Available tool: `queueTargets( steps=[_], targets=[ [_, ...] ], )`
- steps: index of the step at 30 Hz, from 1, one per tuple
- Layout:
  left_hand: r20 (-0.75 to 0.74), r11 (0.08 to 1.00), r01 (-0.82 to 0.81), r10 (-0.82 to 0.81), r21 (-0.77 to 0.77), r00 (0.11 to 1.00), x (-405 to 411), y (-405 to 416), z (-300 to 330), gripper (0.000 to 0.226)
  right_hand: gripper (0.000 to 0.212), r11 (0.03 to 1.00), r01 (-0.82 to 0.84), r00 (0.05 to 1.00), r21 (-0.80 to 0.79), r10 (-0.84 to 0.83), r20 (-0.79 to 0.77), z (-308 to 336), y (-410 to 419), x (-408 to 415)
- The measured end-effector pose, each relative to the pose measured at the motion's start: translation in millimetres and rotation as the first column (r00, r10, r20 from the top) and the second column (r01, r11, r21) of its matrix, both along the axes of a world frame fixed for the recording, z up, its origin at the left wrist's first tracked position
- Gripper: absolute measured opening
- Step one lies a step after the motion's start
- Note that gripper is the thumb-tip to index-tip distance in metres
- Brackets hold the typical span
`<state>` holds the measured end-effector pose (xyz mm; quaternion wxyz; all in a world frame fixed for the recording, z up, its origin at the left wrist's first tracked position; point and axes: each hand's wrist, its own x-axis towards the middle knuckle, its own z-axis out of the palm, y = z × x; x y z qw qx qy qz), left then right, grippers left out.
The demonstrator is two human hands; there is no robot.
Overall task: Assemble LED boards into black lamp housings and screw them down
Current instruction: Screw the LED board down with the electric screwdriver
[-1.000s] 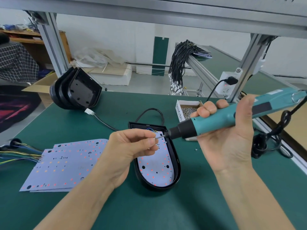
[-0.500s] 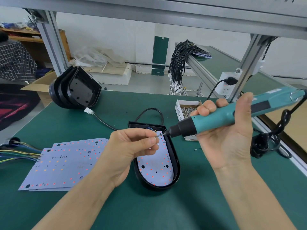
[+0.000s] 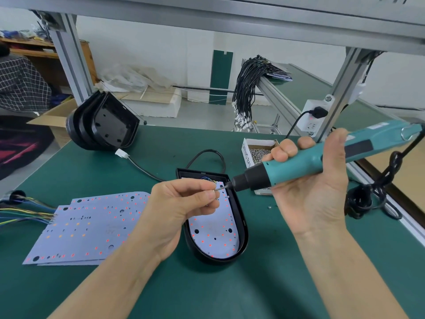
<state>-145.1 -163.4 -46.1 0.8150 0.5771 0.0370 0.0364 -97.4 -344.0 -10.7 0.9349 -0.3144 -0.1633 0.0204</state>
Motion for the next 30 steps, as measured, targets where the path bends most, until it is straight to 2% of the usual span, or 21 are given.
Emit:
queueTargets(
  steps=[3, 5, 7, 10, 17, 22, 26, 30],
  targets=[
    [0.013, 1.000, -0.019, 0.019, 0.020, 1.000, -0.5, -0.3, 0.3, 0.015, 0.053, 1.000, -0.018, 1.000, -0.017, 0.018, 0.017, 2.2, 0.2, -0.1],
    [0.046, 0.995, -0.039, 0.035, 0.096, 0.998, -0.1, -0.9, 1.5, 0.011, 0.052, 0.999, -0.015, 0.999, -0.036, 0.016, 0.038, 1.6, 1.9, -0.7],
    [0.089, 0.978, -0.094, 0.078, 0.186, 0.993, 1.6, -0.7, 1.5, 0.022, 0.050, 0.999, 0.006, 0.999, -0.038, -0.004, 0.047, 0.1, 6.0, -1.4],
    [0.129, 0.968, -0.138, 0.112, 0.211, 0.985, 4.6, 1.7, 2.9, 0.028, 0.048, 0.999, 0.036, 0.999, 0.041, -0.036, 0.011, -3.8, 12.0, -1.0],
    [0.122, 0.965, -0.099, 0.071, 0.245, 0.990, 9.9, 3.8, 8.2, 0.032, 0.050, 0.995, 0.022, 0.999, 0.092, -0.018, -0.042, -9.6, 19.7, 3.2],
    [0.118, 0.955, -0.034, -0.001, 0.294, 0.993, 12.6, 9.4, 13.3, 0.017, 0.056, 0.994, -0.040, 0.999, 0.102, 0.043, -0.027, -5.0, 14.7, 10.0],
    [0.098, 0.921, 0.045, -0.089, 0.387, 0.991, 11.0, 13.1, 15.8, 0.017, 0.029, 1.000, 0.004, 0.997, -0.027, -0.006, -0.073, -5.4, 12.5, 14.2],
    [0.128, 0.882, 0.053, -0.127, 0.468, 0.984, 7.6, 14.3, 16.7, 0.018, 0.022, 1.000, -0.020, 0.996, -0.017, 0.018, -0.086, -7.4, 12.8, 16.1]
  ],
)
